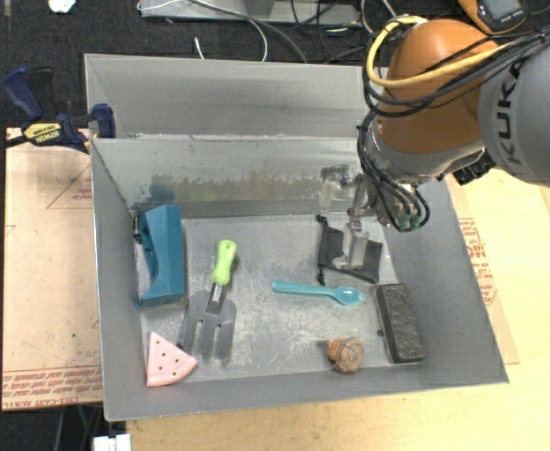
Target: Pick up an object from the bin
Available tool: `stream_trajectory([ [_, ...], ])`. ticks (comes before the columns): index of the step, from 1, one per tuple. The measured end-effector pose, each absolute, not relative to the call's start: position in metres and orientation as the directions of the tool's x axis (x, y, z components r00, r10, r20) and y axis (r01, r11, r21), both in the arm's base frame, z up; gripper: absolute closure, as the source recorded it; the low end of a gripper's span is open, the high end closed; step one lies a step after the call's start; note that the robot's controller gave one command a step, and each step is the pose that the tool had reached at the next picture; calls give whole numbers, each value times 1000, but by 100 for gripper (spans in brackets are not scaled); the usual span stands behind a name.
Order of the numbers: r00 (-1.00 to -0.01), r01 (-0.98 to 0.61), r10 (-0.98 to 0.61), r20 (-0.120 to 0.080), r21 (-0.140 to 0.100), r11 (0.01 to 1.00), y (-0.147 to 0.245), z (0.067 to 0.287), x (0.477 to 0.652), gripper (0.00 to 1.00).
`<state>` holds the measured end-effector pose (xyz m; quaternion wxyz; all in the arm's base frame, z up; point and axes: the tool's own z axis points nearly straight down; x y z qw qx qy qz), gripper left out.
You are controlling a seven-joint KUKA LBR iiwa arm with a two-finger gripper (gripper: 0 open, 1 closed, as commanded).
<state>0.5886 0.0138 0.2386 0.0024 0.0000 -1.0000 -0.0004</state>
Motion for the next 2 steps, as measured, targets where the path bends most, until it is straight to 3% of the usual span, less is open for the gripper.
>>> stream_trajectory([
  [1,-1000,0,0,-2,1,1000,14,242,590,0],
  [2,-995,-96,-96,-6,0,995,1,193,582,0],
])
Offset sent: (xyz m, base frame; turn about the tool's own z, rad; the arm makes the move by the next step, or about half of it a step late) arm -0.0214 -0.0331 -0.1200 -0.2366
